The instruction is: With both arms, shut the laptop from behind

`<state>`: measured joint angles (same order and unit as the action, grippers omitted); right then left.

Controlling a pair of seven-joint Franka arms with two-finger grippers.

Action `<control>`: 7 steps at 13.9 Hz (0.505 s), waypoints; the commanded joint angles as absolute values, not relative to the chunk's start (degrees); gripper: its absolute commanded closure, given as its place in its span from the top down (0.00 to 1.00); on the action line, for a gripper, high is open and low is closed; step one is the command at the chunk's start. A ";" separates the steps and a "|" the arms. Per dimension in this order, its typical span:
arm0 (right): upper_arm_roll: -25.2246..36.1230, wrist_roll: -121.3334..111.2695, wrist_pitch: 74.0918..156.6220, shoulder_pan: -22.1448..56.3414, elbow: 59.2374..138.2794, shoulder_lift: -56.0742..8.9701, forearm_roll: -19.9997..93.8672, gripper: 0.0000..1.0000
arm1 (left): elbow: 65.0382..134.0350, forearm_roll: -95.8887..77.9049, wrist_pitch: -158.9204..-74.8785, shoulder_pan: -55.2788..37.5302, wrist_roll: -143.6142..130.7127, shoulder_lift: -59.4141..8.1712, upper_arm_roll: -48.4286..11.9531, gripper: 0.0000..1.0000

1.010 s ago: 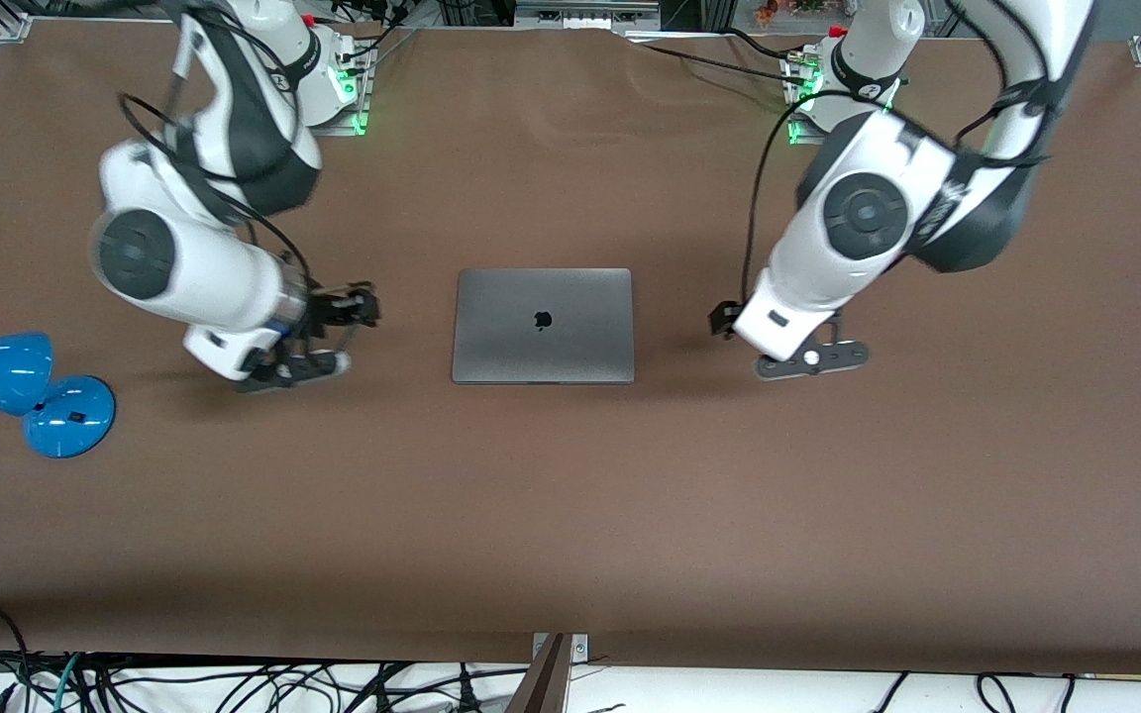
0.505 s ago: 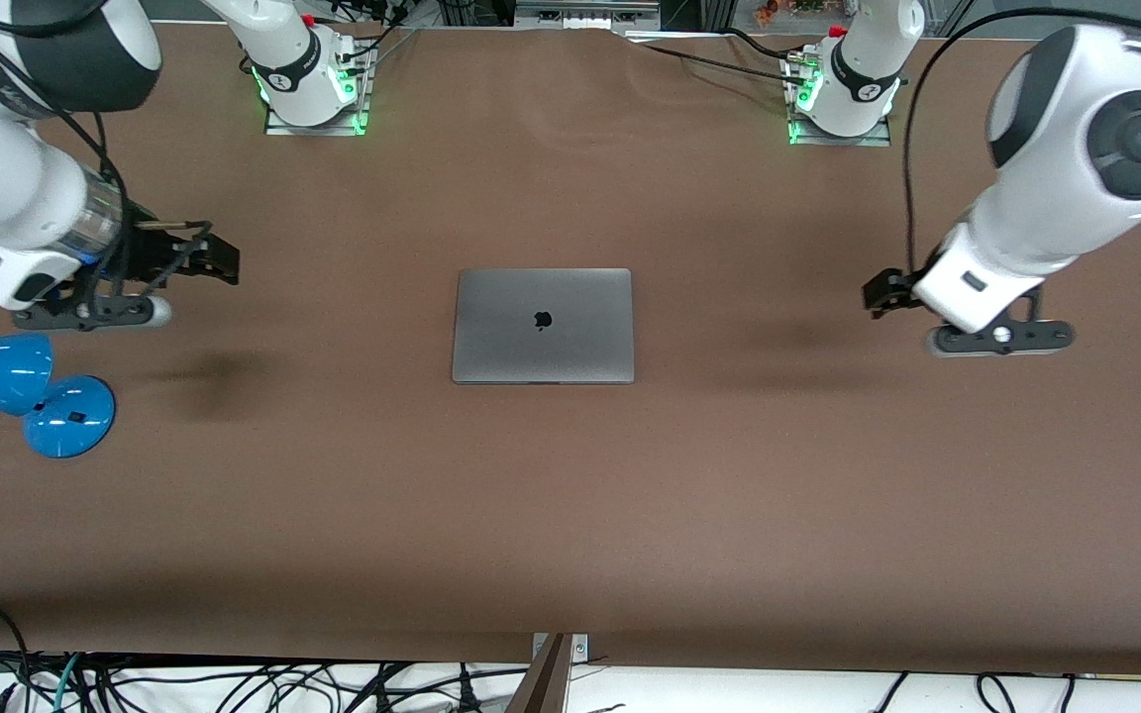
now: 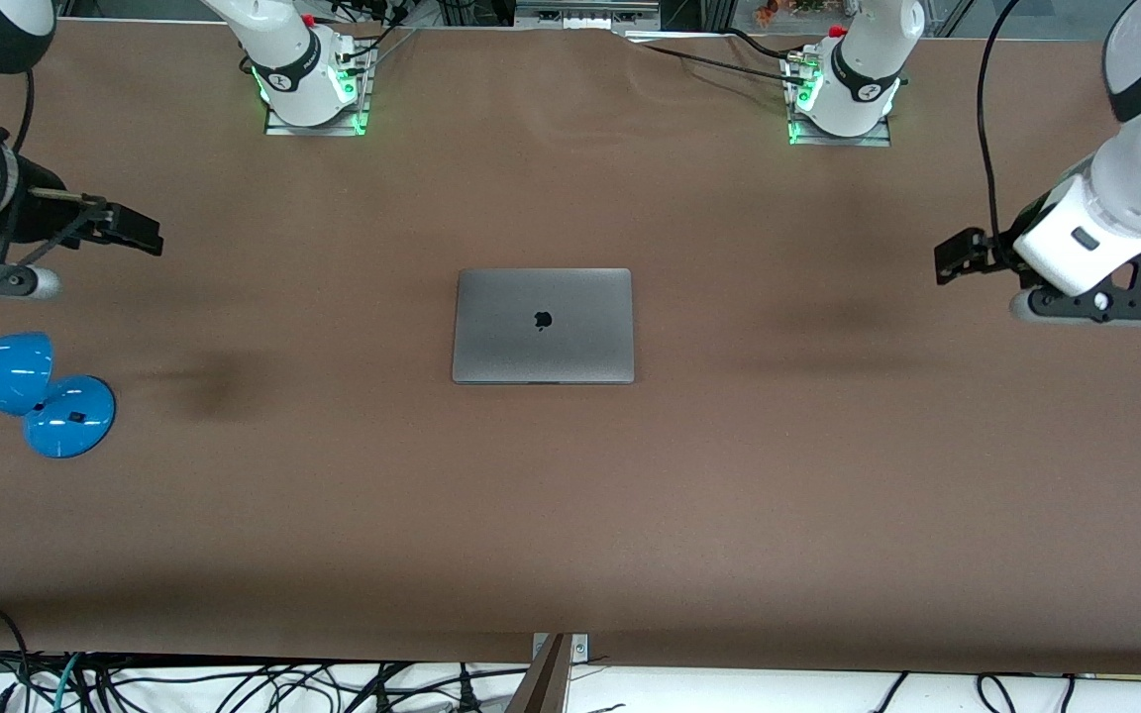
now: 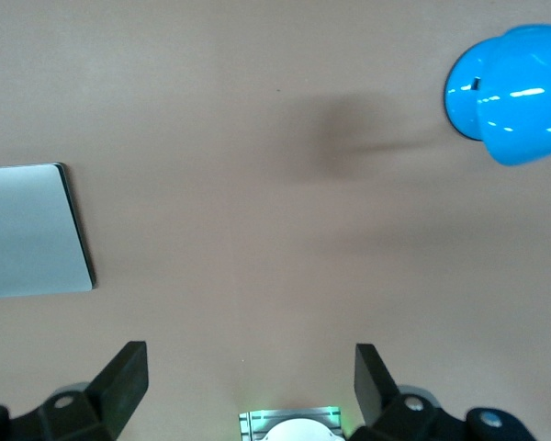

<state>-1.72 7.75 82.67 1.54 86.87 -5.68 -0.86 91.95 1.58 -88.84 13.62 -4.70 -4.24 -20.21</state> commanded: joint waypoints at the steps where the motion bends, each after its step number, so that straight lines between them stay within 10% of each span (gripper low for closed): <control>1: -1.06 7.30 82.00 0.10 87.01 -4.22 -1.49 1.00 | 95.10 -0.78 -86.75 6.70 0.51 1.13 -11.19 1.00; 7: -1.05 6.86 81.56 -0.62 87.71 -1.85 -1.50 1.00 | 99.67 -1.23 -87.28 -2.28 2.37 4.48 -0.01 1.00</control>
<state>-0.67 7.55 82.43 -0.38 86.88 -4.04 -0.92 96.70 -0.22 -86.23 -0.02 0.89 2.05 -3.10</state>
